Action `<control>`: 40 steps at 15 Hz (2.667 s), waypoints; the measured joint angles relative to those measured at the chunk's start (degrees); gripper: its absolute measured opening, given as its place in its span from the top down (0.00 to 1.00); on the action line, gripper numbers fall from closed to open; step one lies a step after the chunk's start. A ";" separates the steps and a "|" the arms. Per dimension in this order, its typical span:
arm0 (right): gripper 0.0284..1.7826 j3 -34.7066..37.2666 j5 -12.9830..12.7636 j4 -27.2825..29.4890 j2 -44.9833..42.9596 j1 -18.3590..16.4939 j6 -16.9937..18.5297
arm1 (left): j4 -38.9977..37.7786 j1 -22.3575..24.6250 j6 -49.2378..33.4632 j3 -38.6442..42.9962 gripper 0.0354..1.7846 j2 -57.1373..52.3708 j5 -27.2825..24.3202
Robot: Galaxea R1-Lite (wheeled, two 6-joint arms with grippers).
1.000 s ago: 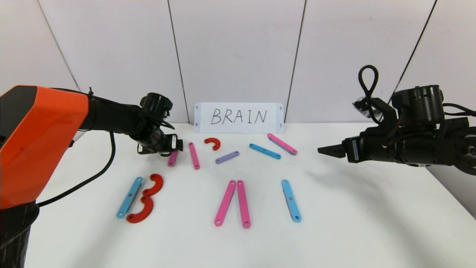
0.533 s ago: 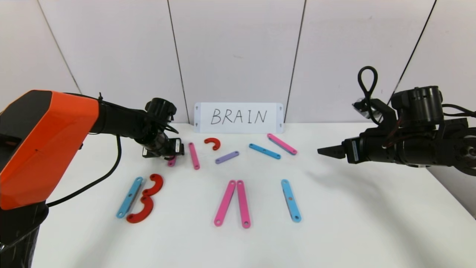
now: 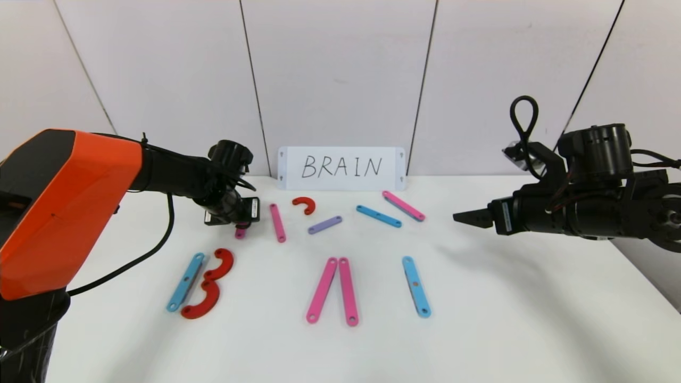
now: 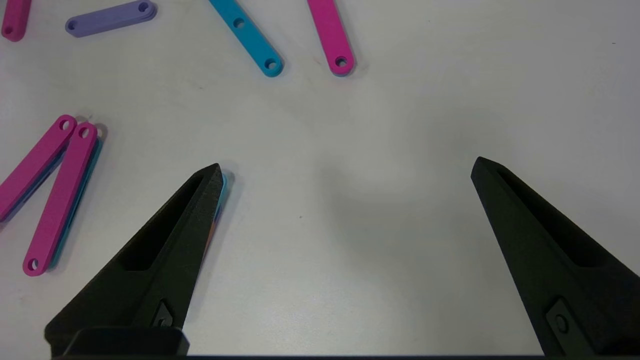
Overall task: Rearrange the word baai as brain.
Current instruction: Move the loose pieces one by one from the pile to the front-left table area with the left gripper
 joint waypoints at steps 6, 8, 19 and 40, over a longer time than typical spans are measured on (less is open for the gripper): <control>0.02 0.24 0.02 -0.09 -0.37 -0.06 0.00 | 1.40 -0.67 -0.43 1.29 0.84 -5.13 0.12; 0.02 0.27 0.06 -0.04 -0.67 -0.20 0.00 | 2.62 -1.77 -0.73 3.02 0.84 -8.83 0.17; 0.02 1.10 0.17 -0.06 -2.01 -0.06 0.01 | 4.96 -11.03 -9.58 24.33 0.84 -24.52 0.50; 0.02 1.38 0.09 -0.04 -1.99 0.02 -0.07 | 3.50 -15.25 -13.67 29.11 0.84 -19.85 0.15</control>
